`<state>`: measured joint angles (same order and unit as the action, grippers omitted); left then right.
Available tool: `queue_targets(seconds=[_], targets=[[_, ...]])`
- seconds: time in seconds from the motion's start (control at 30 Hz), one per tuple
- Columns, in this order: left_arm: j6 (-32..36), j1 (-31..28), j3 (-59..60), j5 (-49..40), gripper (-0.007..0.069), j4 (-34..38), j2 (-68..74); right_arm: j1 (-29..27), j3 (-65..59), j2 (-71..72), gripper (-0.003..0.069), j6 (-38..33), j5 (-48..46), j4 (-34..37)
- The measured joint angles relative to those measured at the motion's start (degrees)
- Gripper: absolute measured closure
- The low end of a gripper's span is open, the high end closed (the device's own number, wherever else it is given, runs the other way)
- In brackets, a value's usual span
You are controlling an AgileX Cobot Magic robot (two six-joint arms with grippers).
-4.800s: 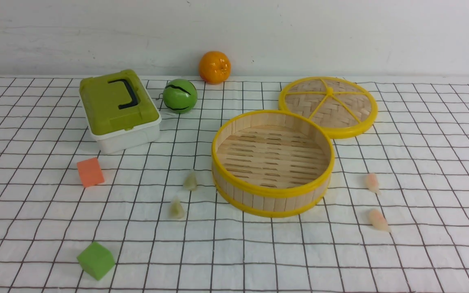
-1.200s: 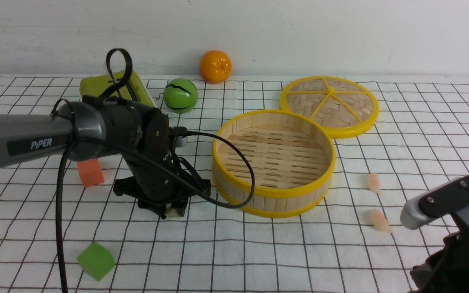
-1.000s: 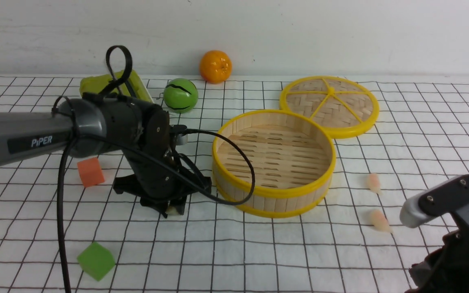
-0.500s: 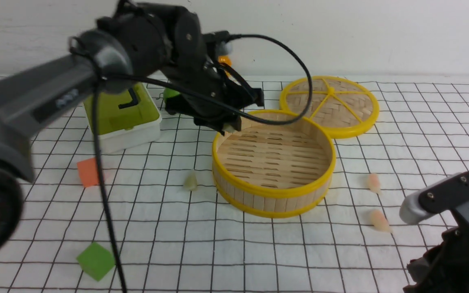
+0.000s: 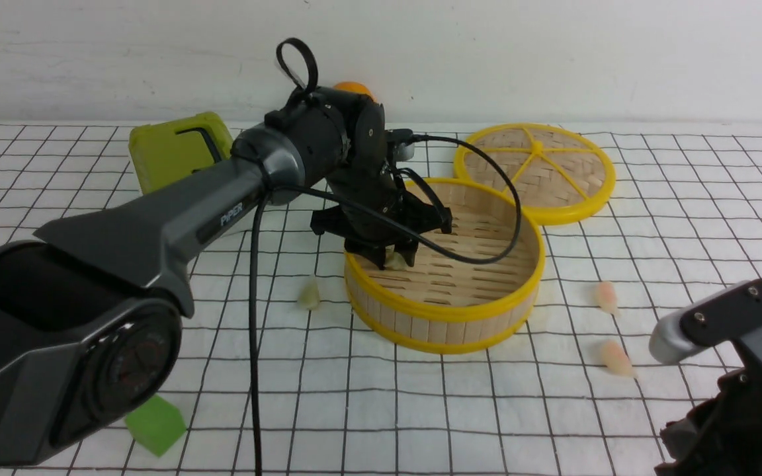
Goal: Put the dumplings into the steamer on the table with the white tablecloth.
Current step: 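Place the dumpling into the bamboo steamer basket with the left gripper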
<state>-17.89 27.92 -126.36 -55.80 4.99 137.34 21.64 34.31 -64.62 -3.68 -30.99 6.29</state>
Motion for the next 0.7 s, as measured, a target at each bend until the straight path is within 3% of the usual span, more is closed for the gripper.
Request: queue_targets(seconds=[0.13, 0.27, 0.4, 0.7], targets=[[0.04, 0.0, -3.55, -5.1, 0.0172, -1.49, -1.61, 0.0, 0.0, 0.0, 0.0621, 0.0, -0.4, 0.0], [0.04, -0.32, -8.4, -13.41, 0.0156, -7.64, -5.92, 0.0, 0.0, 0.0, 0.0618, 0.0, -0.6, 0.02], [-0.63, -2.92, -8.67, -14.98, 0.0175, -11.06, -8.81, 0.0, 0.0, 0.0, 0.0615, 0.0, -0.62, 1.14], [-0.29, -8.37, 0.41, -15.2, 0.0196, -4.07, -3.58, 0.0, 0.0, -0.04, 0.0608, 0.0, 0.21, 1.51]])
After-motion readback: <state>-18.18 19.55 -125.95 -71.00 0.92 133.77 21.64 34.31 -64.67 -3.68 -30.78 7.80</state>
